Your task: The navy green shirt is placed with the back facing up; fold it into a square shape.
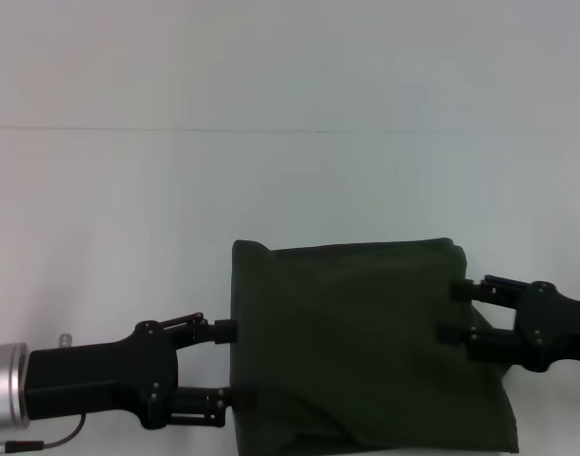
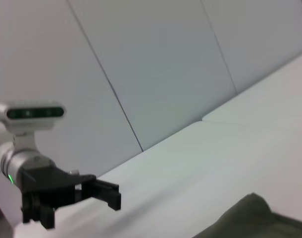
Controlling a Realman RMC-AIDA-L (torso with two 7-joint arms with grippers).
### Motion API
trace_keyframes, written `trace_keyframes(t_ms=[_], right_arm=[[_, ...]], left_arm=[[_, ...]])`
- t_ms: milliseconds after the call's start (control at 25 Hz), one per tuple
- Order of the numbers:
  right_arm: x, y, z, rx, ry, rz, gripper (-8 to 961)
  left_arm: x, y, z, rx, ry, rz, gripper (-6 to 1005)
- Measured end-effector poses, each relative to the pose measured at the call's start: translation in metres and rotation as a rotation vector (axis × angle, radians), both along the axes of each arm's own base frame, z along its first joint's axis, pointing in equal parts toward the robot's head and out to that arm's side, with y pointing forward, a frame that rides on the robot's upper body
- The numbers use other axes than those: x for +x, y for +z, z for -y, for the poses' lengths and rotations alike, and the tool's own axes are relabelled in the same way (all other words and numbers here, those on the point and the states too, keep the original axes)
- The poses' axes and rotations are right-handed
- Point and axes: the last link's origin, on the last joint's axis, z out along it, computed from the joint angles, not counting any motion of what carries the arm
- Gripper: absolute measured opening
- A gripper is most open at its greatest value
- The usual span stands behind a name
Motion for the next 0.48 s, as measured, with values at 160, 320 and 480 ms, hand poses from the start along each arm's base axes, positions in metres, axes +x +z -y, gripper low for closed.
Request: trace_keyframes(t_ms=[160,320,480], right_arm=[[0.001,-0.017,-0.003,0.101,0.079,0.066,808],[0.008,-0.032,-0.01,0.141,0.071,0.138,808],[0.018,-0.041,-0.013,0.151,0.055,0.217,808]], left_arm=[[-0.004,0.002,-0.001,0.023,0.044,0.027,950],[-0.008,0.003,-0.002,0.028,0.098,0.033,950],[-0.011,0.002,0.0,0.022,0.134,0.035,950]])
